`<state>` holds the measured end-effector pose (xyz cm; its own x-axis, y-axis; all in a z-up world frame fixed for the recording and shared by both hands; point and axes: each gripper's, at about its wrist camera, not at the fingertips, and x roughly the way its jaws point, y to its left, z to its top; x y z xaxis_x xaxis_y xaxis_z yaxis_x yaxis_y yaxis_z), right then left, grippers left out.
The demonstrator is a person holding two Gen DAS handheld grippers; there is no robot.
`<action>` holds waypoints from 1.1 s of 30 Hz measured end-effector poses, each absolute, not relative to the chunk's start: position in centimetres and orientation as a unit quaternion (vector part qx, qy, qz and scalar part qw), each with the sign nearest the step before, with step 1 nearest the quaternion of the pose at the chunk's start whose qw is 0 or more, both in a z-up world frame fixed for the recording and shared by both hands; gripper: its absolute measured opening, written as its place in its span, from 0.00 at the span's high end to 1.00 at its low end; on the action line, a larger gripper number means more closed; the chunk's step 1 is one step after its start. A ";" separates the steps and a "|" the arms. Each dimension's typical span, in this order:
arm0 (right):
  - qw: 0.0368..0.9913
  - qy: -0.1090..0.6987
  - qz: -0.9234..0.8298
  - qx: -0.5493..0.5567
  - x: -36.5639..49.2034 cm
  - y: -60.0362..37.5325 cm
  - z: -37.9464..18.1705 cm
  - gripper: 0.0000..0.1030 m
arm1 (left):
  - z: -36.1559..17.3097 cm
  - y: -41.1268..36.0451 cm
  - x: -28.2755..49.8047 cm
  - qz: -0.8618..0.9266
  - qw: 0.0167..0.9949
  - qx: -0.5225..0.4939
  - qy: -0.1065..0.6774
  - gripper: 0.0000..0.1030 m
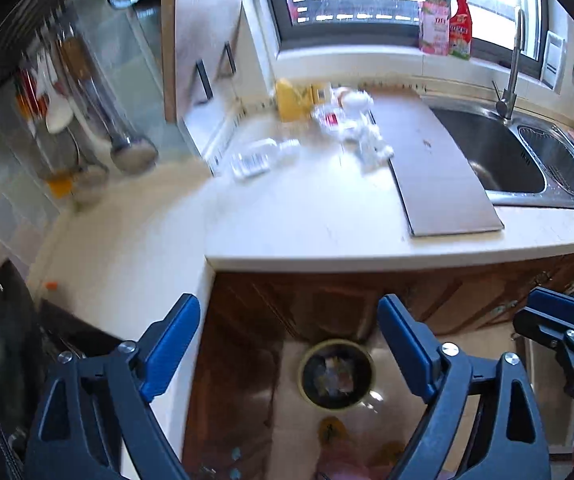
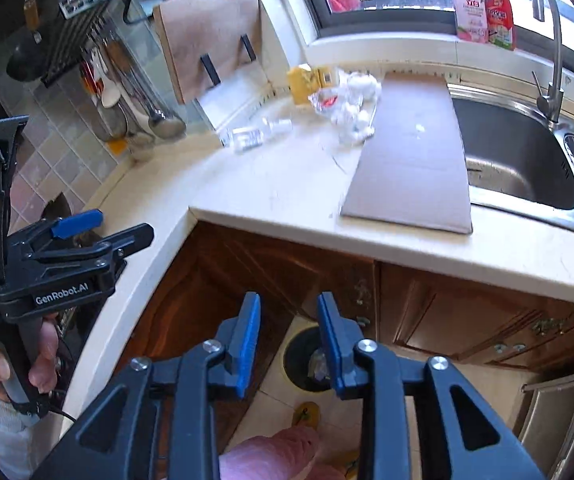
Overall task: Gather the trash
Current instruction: 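Raise both tools back toward the counter trash, then grasp clear plastic bottle with left tool while right tool grasps plastic bag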
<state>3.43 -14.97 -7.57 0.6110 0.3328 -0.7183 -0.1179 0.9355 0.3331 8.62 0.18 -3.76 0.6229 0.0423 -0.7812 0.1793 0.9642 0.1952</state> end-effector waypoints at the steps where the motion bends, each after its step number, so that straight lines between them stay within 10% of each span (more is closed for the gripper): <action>1: 0.889 0.421 0.125 0.131 3.8 -15.1 -7.3 0.68 | -3.2 0.2 9.2 -0.038 0.895 0.137 0.423 0.11; 13: 0.894 0.397 0.074 0.192 13.6 -16.1 -5.2 0.58 | -1.3 1.1 23.1 -0.082 0.895 0.206 0.388 0.10; 33: 0.858 0.416 -0.057 0.295 33.7 -17.5 -13.7 0.56 | -15.1 -3.8 43.6 -0.164 0.773 0.426 0.441 0.10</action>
